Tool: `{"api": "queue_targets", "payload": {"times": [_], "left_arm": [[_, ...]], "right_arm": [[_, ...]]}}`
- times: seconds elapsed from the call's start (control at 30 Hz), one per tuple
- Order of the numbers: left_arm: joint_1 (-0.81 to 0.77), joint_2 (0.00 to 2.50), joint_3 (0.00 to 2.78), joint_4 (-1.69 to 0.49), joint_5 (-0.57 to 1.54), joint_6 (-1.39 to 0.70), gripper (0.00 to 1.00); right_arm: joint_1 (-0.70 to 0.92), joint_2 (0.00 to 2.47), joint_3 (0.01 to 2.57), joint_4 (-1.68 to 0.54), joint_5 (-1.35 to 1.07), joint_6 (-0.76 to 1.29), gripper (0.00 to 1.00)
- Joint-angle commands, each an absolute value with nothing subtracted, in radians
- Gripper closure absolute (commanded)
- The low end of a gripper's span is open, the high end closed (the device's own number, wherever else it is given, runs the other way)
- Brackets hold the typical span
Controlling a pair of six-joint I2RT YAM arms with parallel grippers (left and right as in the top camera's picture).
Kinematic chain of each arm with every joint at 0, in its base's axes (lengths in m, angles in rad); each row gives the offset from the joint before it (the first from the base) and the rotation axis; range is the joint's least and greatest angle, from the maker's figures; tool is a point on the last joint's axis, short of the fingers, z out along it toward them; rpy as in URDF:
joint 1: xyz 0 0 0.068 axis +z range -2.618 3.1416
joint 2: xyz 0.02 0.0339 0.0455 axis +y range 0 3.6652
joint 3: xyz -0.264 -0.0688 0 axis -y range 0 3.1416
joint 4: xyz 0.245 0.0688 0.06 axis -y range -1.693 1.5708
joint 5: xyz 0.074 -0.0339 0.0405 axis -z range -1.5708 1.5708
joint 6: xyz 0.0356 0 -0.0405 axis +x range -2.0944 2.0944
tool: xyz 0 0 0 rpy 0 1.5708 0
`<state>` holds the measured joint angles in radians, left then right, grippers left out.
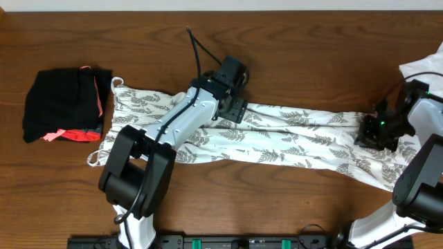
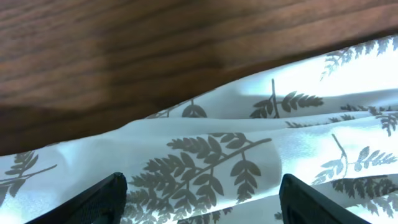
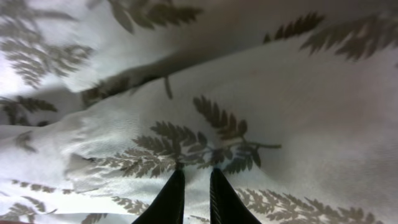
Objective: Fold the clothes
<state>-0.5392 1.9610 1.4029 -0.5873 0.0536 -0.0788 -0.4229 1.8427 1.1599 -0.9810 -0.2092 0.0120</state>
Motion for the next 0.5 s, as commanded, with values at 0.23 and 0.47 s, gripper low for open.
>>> {"api": "queue_targets", "payload": {"times": [0.23, 0.47], "left_arm": [[-0.540, 1.969, 1.363, -0.513, 0.059, -0.087, 0.21], [-0.540, 1.969, 1.364, -0.303, 0.043, -0.084, 0.21]], "right_arm": [[-0.419, 1.845, 1.061, -0.899, -0.206, 0.044, 0.86], [-0.419, 1.845, 1.058, -0.897, -0.206, 0.044, 0.86]]}}
